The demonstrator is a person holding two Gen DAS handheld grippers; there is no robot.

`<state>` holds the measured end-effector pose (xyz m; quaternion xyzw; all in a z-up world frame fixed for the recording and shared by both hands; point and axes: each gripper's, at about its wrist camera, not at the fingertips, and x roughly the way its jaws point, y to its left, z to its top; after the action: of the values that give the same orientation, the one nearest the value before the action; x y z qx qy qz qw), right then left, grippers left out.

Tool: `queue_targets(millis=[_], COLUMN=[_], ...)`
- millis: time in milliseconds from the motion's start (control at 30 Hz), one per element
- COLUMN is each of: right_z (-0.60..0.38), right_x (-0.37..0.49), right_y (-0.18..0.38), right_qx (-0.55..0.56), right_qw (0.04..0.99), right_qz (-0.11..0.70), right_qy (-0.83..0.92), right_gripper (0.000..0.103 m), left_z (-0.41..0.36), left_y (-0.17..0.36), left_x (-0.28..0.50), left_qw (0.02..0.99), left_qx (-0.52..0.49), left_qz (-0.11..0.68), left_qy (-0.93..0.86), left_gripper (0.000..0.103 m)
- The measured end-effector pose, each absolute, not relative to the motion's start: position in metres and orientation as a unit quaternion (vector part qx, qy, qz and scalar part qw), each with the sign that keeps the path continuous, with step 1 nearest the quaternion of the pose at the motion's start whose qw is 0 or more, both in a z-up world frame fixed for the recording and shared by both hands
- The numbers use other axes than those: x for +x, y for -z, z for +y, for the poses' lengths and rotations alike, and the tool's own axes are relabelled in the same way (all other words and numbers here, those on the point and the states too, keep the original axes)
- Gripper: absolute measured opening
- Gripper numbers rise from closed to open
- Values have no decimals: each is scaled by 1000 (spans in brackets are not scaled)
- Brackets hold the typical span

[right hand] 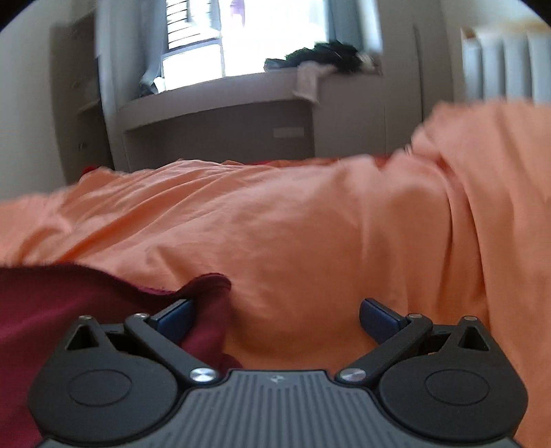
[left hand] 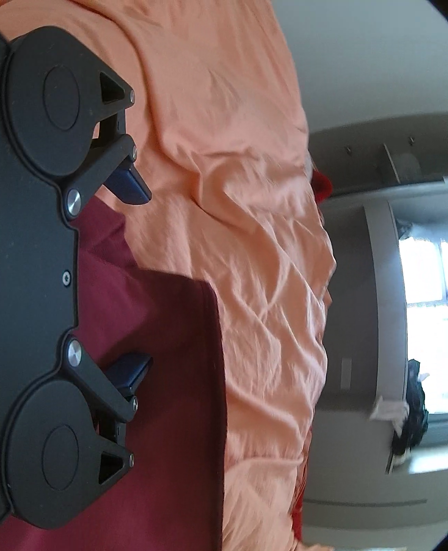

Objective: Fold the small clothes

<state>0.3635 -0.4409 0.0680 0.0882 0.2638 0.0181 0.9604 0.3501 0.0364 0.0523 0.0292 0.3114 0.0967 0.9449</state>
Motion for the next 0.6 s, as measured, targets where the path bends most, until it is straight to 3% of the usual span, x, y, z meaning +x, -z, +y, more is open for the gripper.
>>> queue_targets(millis=[367,600], right_z=[-443,-455], right_x=[359,313], right_y=[-67,-92], right_qx=[95,99], right_qw=[964,971], right_qz=[249,218], right_qy=[-20,6], right_gripper=[103,103], left_z=[43,43], left_y=[-49,-54], left_x=[352,346], left_qw=[941,947], left_qx=[13,10], left_qz=[321,305], left_qy=[-102,-101], left_gripper=[97,97])
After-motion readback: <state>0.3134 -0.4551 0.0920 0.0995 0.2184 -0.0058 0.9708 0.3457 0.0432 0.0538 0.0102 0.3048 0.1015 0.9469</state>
